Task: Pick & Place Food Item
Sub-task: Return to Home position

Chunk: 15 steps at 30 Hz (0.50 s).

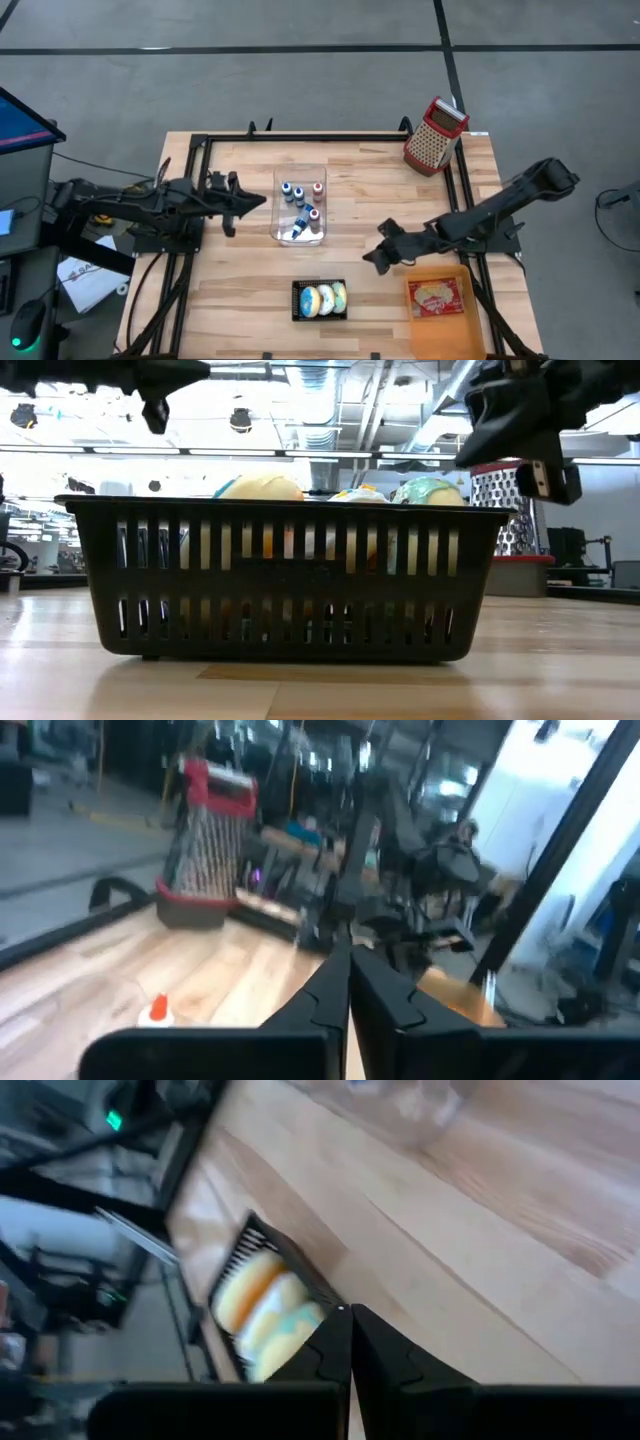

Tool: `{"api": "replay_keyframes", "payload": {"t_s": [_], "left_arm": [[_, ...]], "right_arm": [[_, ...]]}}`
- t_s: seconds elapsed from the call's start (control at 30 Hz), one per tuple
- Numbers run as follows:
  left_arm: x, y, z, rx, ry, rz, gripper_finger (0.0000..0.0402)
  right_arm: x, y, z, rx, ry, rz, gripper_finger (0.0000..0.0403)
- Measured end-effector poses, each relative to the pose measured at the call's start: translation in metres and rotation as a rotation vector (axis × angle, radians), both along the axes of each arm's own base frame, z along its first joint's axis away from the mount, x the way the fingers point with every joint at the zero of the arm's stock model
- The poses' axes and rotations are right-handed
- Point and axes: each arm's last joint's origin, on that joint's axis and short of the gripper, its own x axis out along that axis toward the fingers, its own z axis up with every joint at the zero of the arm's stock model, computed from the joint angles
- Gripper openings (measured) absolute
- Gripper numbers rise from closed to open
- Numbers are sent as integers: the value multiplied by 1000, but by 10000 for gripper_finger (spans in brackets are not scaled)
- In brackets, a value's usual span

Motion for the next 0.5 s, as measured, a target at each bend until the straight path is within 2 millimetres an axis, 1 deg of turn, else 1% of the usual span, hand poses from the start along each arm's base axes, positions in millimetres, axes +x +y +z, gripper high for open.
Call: {"api": "replay_keyframes", "payload": {"t_s": [0.07, 0.17, 0.3, 0.37, 0.5], "left_arm": [[-7, 0, -12, 7, -32, 14, 3], [-13, 0, -32, 21, 2, 17, 1], [-19, -1, -46, 70, 9, -28, 1], [-22, -2, -57, 86, 25, -54, 1], [-29, -3, -77, 92, 23, -115, 1]], "right_arm": [[-3, 2, 4, 10, -47, -24, 0], [-4, 5, 8, 12, -94, -45, 0], [-5, 10, 12, -5, -157, -142, 0], [-7, 12, 13, -22, -185, -194, 0], [-8, 15, 14, -32, -202, -217, 0]]}}
